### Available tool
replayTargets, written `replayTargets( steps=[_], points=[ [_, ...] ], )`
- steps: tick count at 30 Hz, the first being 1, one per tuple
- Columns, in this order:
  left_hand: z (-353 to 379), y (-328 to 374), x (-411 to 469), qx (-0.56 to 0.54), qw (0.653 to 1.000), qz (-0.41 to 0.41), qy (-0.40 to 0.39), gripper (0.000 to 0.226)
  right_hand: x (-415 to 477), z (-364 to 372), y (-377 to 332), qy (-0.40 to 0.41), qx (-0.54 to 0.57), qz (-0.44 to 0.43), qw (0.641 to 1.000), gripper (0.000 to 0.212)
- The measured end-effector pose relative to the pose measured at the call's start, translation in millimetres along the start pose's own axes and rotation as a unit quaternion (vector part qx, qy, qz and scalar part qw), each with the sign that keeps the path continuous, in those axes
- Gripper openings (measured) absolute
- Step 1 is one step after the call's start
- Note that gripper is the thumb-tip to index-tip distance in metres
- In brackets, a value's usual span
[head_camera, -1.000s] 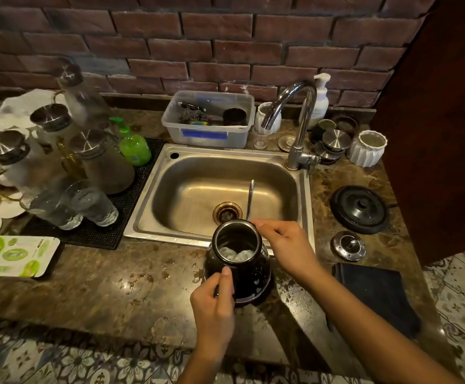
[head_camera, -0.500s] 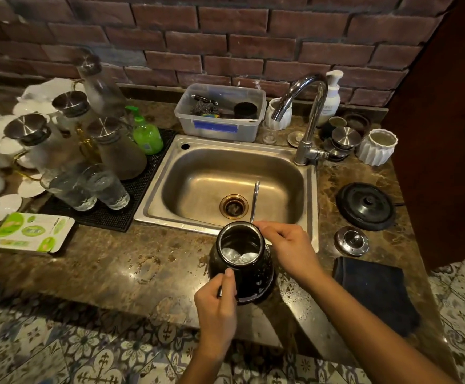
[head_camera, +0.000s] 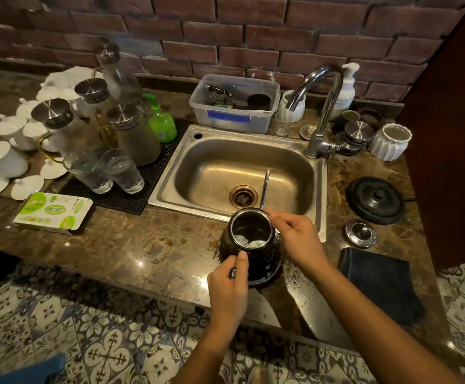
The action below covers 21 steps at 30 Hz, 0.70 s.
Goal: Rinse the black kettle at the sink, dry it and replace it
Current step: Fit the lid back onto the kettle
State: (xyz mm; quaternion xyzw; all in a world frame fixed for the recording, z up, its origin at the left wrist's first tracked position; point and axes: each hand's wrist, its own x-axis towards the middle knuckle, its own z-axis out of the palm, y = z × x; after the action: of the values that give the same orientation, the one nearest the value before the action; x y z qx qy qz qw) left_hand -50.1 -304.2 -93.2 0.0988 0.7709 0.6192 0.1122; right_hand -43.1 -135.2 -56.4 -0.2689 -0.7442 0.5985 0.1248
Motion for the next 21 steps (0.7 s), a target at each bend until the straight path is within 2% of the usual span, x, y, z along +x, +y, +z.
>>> replayTargets(
  steps=[6,9,12,14,16,21],
  points=[
    [-16,11,0,0.095,0.994,-0.016,-0.046,0.048,-1,-2,-11,-0.01,0.025,0.024,0.999,0.028],
    [-33,15,6,0.124,0.992,-0.018,-0.029,0.046,3,-12,-13,0.012,0.062,0.062,0.996,0.027],
    [-46,34,22,0.117,0.993,-0.007,-0.01,0.036,3,-29,-23,0.033,0.208,0.123,0.97,0.026],
    [-46,57,37,0.113,0.993,0.015,-0.017,0.025,0,-42,-30,0.047,0.267,0.142,0.952,0.028],
    [-38,84,51,0.094,0.994,0.046,-0.036,0.013,-4,-55,-34,0.06,0.297,0.144,0.942,0.031],
    [10,135,75,0.06,0.986,0.103,-0.114,0.012,-8,-89,-25,0.114,0.285,0.149,0.94,0.027]
  ],
)
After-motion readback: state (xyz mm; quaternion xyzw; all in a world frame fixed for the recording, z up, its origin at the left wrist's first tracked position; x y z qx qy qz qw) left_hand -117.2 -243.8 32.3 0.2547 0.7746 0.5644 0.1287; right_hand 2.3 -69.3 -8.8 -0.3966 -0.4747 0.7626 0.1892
